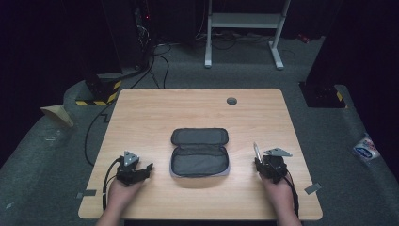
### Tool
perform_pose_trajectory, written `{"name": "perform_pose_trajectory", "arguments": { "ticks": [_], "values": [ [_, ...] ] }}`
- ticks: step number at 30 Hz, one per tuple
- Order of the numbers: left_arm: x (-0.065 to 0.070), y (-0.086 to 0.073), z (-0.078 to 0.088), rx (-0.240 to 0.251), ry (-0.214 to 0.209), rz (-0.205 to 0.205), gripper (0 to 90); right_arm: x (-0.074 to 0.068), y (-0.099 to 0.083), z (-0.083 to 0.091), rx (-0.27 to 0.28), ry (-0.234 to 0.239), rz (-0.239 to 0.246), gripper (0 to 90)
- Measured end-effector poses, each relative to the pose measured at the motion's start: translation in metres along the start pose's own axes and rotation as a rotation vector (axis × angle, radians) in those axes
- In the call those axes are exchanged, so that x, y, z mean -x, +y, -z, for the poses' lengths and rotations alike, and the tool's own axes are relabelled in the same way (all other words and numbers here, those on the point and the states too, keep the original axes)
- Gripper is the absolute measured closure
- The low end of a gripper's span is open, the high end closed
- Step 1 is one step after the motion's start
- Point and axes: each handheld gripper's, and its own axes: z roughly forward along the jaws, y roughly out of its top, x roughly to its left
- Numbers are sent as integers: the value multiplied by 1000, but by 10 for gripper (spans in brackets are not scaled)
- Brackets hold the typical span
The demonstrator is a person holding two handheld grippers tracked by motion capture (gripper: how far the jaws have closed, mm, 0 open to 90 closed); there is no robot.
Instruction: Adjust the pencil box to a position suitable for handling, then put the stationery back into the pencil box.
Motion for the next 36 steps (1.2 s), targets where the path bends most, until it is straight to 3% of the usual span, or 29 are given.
{"name": "perform_pose_trajectory", "arguments": {
  "ticks": [9, 13, 16, 26, 30, 36],
  "values": [
    [1, 2, -1, -3, -7, 5, 339, -1, 12, -4, -62, -30, -11, 629],
    [1, 1, -1, -3, -5, 8, 339, 1, 17, -6, -84, 6, -28, 612],
    [1, 1, -1, -3, -5, 8, 339, 0, 17, -7, -84, -8, 13, 633],
    [1, 1, -1, -2, -6, 6, 339, -4, 25, -7, -142, -9, 19, 778],
    [2, 0, 0, 0, -5, 6, 339, -5, 26, -7, -151, -22, 36, 781],
    [2, 0, 0, 1, -1, 5, 339, -5, 28, -7, -166, -17, 23, 781]
  ]
}}
